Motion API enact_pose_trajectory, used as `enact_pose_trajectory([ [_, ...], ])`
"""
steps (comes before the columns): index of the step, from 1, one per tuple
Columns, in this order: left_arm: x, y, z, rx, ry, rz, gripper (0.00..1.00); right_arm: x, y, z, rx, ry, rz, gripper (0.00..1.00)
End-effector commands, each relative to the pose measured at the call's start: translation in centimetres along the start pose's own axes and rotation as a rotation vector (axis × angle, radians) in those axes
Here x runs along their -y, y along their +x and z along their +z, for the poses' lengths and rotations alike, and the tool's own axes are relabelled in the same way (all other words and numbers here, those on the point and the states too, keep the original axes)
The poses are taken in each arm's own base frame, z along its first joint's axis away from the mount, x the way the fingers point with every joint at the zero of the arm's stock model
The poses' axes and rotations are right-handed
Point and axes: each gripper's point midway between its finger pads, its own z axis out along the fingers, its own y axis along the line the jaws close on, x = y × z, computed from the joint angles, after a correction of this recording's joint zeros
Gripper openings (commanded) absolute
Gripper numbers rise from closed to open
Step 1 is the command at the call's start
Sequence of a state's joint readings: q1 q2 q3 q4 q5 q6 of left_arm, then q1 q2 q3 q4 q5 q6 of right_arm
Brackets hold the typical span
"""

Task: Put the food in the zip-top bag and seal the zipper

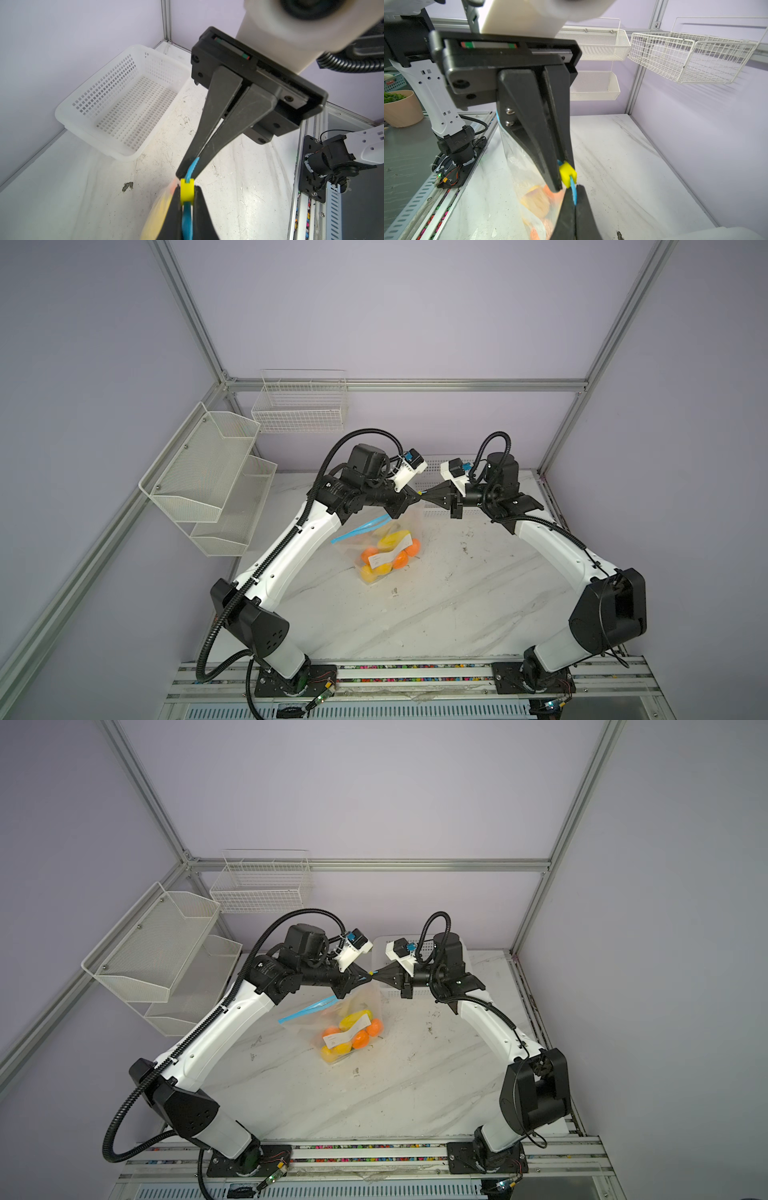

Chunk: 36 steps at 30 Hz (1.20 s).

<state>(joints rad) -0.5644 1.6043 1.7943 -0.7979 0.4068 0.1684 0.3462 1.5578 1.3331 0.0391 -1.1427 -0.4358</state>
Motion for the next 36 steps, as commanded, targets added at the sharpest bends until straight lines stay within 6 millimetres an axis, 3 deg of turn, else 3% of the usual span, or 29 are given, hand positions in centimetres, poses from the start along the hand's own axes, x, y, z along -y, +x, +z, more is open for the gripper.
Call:
enact_pose_trajectory([
  [1,-0.6,0.6,-2.7,-0.006,-0.073,-0.003,0.10,1.6,0.0,-0.9,-0.017,0.067,-0.015,0.00],
  [13,-0.7,0.9,-3.9,-0.011,-0.117,0.005,0.15,1.9,0.2,-0.8,-0.024,0.076,-0.011,0.00],
  [16,-0.3,0.6,-3.7,0.000,-0.084,0.009,0.22,1.6,0.3,-0.8,-0.020,0.054,-0.024,0.00],
  [18,0.3,-0.1,-3.2,0.024,-0.037,0.014,0.36,1.1,0.2,-0.8,-0.011,0.022,-0.042,0.00],
  [21,0.6,-1.8,-2.5,0.075,0.015,0.018,0.40,0.6,0.1,-0.7,0.001,-0.014,-0.052,0.00],
  [25,1.1,-3.6,-1.6,0.153,0.093,0.025,0.43,0.6,0.1,-0.9,0.002,-0.014,-0.052,0.00],
  [30,1.7,-3.5,-0.4,0.160,0.164,0.019,0.43,0.7,0.0,-1.1,0.007,-0.017,-0.049,0.00],
  [36,1.6,-3.6,-0.5,0.171,0.153,0.028,0.38,0.9,0.2,-1.0,0.006,-0.022,-0.035,0.00],
])
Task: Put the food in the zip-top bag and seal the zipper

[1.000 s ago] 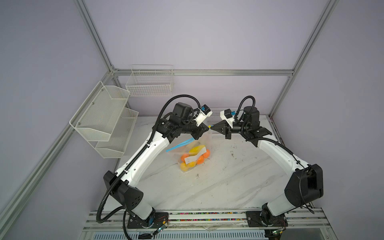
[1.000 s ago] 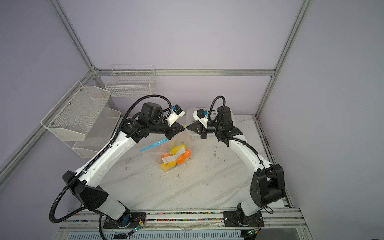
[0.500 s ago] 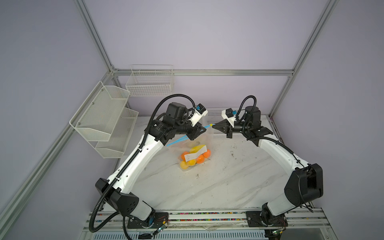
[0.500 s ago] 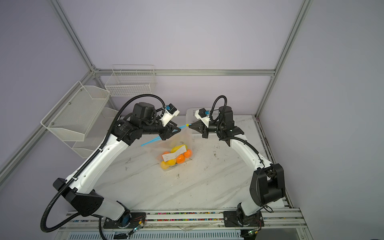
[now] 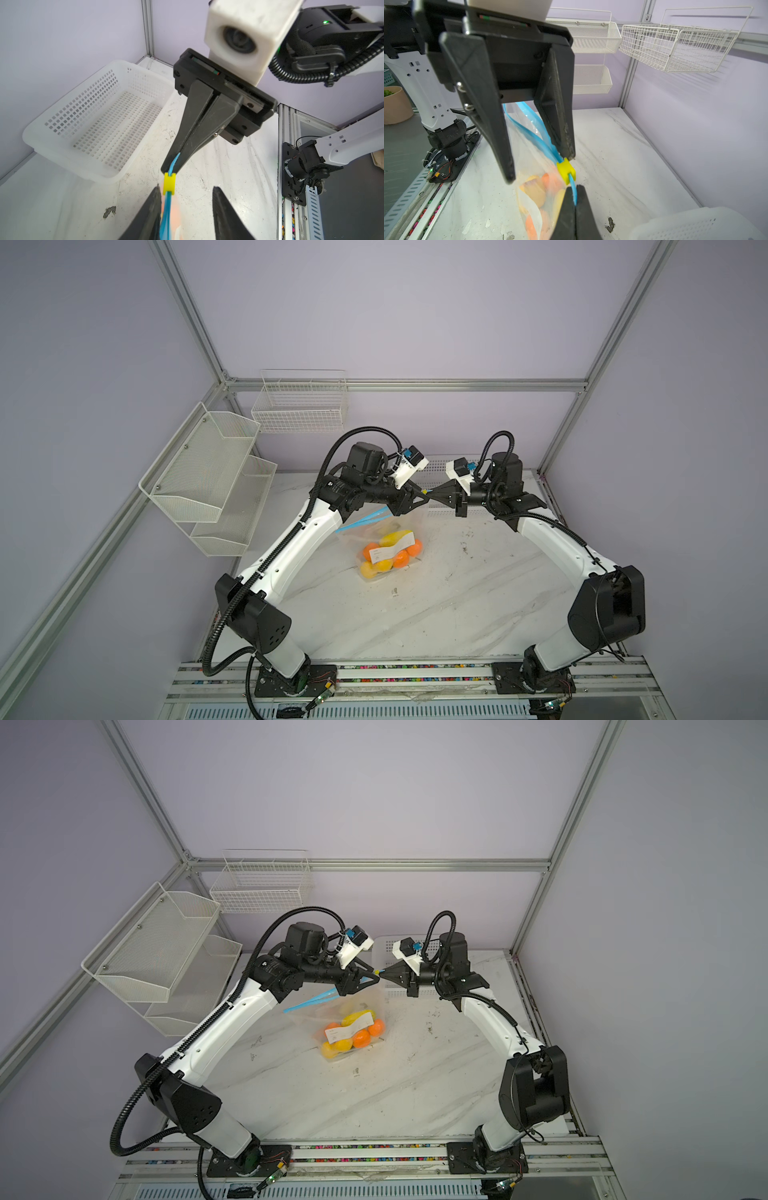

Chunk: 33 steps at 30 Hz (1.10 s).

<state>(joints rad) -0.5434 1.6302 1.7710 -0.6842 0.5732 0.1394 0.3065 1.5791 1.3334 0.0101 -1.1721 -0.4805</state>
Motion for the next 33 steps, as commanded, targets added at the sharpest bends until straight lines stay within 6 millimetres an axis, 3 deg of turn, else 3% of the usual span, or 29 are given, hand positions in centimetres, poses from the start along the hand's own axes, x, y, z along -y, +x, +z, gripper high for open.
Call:
enact_pose_trajectory([
  [1,0.7,-2.3,-1.2,0.080,0.019,0.042,0.38,-0.1,-1.1,-0.1,0.020,-0.026,-0.039,0.00],
  [14,-0.6,-1.6,-0.1,0.037,-0.018,0.128,0.38,-0.2,-1.2,-0.2,0.022,-0.030,-0.039,0.00],
  [17,-0.5,-1.1,0.5,0.017,0.013,0.121,0.36,-0.3,-1.3,-0.2,0.022,-0.028,-0.040,0.00],
  [20,-0.6,-0.8,0.9,0.005,0.019,0.114,0.28,-0.2,-1.3,-0.2,0.022,-0.024,-0.041,0.00],
  [24,-0.6,-1.0,0.5,0.007,0.005,0.117,0.22,-0.1,-1.2,-0.2,0.021,-0.025,-0.037,0.00],
  [33,-0.7,-2.4,-0.9,0.049,-0.047,0.149,0.28,0.0,-0.9,-0.1,0.018,-0.026,-0.029,0.00],
])
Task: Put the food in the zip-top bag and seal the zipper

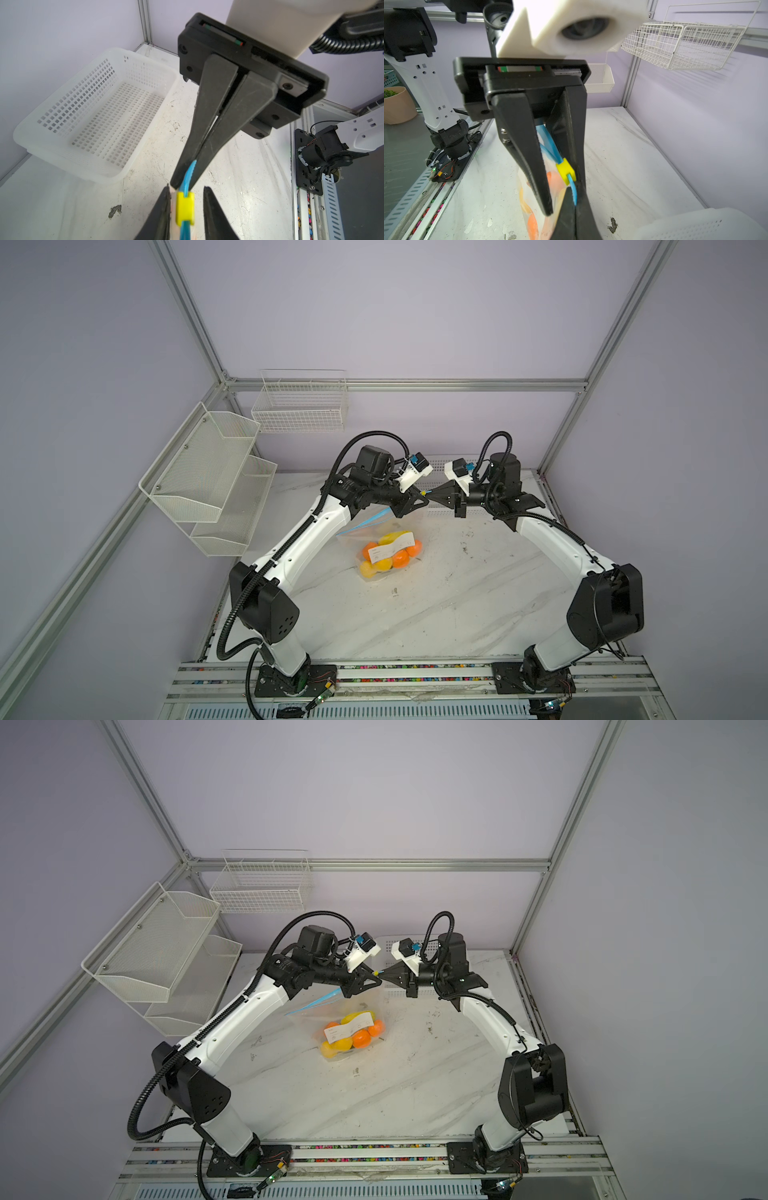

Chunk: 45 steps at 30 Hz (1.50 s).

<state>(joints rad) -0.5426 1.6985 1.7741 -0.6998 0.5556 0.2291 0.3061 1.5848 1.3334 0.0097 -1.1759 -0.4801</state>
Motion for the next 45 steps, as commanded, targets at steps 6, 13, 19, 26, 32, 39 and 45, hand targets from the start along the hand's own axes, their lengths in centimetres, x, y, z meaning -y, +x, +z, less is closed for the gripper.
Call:
enact_pose_trajectory([
  [6,0.6,-5.3,-3.8,0.141,-0.053,0.107,0.27,0.0,-1.0,-0.1,0.018,-0.025,-0.028,0.00],
  [13,0.9,-5.6,-4.2,0.155,-0.049,0.111,0.27,0.1,-1.0,0.0,0.018,-0.027,-0.025,0.00],
  [19,1.4,-5.9,-4.5,0.172,-0.031,0.120,0.28,0.1,-0.9,0.0,0.017,-0.027,-0.024,0.00],
  [26,1.5,-5.8,-4.6,0.169,-0.030,0.117,0.28,0.1,-0.8,-0.1,0.016,-0.025,-0.025,0.00],
  [32,1.4,-5.6,-4.7,0.167,-0.040,0.110,0.19,0.2,-0.8,0.0,0.015,-0.025,-0.022,0.00],
  [39,1.2,-5.3,-4.7,0.158,-0.057,0.104,0.07,0.2,-0.8,0.0,0.014,-0.023,-0.021,0.00],
  [45,1.0,-4.8,-4.9,0.147,-0.079,0.097,0.03,0.2,-0.8,0.0,0.014,-0.020,-0.025,0.00],
])
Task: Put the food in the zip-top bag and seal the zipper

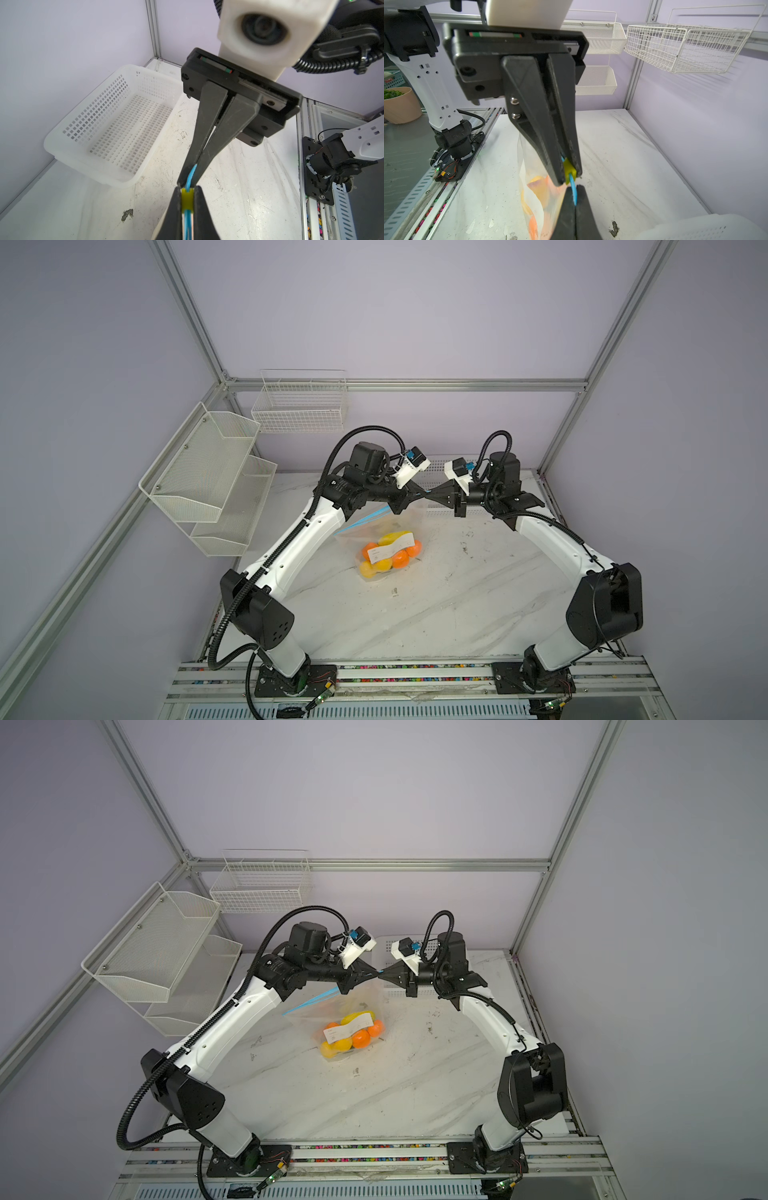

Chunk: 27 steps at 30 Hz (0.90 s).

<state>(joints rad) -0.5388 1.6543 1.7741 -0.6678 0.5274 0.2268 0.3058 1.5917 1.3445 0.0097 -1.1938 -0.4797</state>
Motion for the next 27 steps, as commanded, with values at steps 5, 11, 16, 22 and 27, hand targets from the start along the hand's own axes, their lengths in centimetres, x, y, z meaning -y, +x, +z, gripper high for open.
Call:
enact_pose_trajectory([
  [5,0.7,-2.6,-3.4,0.075,-0.058,0.057,0.01,0.3,-0.5,-0.2,0.004,0.000,-0.020,0.00],
  [11,0.7,-1.6,-4.1,0.048,-0.086,0.052,0.00,0.4,-0.6,-0.4,0.005,0.006,-0.024,0.00],
  [16,0.9,-1.0,-4.6,0.037,-0.104,0.044,0.00,0.5,-0.6,-0.5,0.004,0.010,-0.022,0.00],
  [22,1.1,-0.2,-5.3,0.021,-0.119,0.032,0.00,0.6,-0.6,-0.6,0.000,0.023,-0.023,0.00],
  [27,1.1,0.3,-5.7,0.000,-0.135,0.019,0.00,0.9,-0.2,-0.5,-0.006,0.029,-0.021,0.00],
])
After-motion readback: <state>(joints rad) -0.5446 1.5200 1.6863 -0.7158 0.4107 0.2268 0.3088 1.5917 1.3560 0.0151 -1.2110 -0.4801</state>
